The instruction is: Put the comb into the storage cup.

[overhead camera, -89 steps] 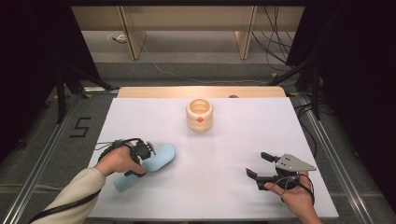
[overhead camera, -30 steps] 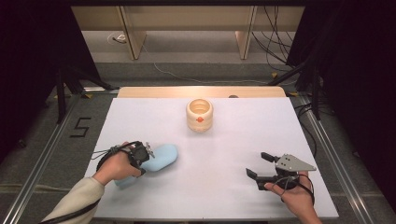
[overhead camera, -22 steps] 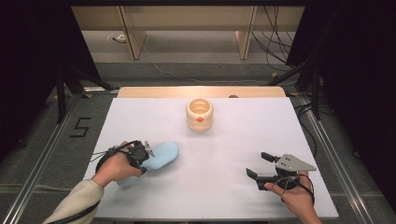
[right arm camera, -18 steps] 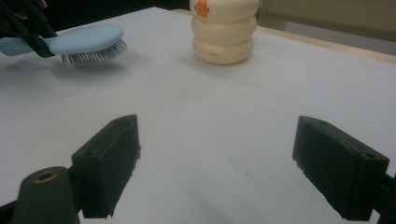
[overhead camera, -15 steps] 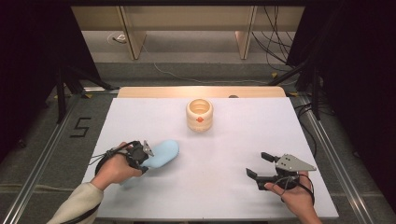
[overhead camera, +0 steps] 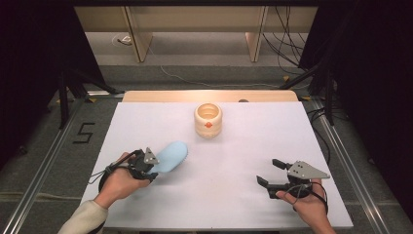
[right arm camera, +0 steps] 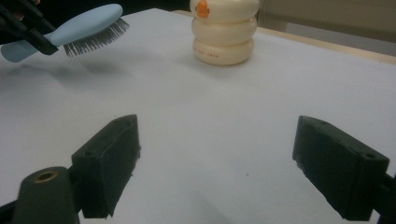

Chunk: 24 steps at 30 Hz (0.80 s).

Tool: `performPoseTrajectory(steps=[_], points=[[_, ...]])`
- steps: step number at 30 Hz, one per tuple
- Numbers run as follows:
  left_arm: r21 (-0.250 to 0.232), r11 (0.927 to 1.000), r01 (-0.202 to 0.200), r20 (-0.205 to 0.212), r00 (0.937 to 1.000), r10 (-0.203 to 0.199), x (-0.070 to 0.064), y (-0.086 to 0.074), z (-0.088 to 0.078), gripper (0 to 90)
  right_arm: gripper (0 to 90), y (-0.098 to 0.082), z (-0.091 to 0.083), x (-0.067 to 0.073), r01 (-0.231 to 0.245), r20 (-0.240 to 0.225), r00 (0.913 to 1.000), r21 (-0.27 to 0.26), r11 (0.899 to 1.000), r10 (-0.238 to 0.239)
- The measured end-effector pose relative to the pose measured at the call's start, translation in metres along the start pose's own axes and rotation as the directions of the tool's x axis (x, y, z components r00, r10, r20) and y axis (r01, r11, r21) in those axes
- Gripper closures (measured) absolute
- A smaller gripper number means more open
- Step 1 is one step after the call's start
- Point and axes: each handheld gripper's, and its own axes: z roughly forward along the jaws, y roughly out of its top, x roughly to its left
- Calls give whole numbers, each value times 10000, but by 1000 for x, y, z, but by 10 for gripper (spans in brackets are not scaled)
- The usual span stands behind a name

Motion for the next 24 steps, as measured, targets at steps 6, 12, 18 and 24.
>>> performPoseTrajectory(steps=[6, 12, 18, 24], points=[[-878, 9953, 407, -217, 9988, -428, 2, 0, -3, 697, 160, 0, 0, 0, 19, -16, 10000, 2, 10000, -19], [-1391, 9884, 611, -140, 9979, -637, 3, 1, -4, 697, 160, 0, 0, 0, -5, -22, 10000, -6, 10000, 4], [-1655, 9831, 780, -123, 9966, -811, 4, 0, -3, 697, 160, 0, 0, 0, 26, -48, 10000, 8, 10000, -26], [-1935, 9782, 758, -188, 9965, -810, 3, 0, -3, 697, 160, 0, 0, 0, 24, -54, 10000, -6, 10000, -24]])
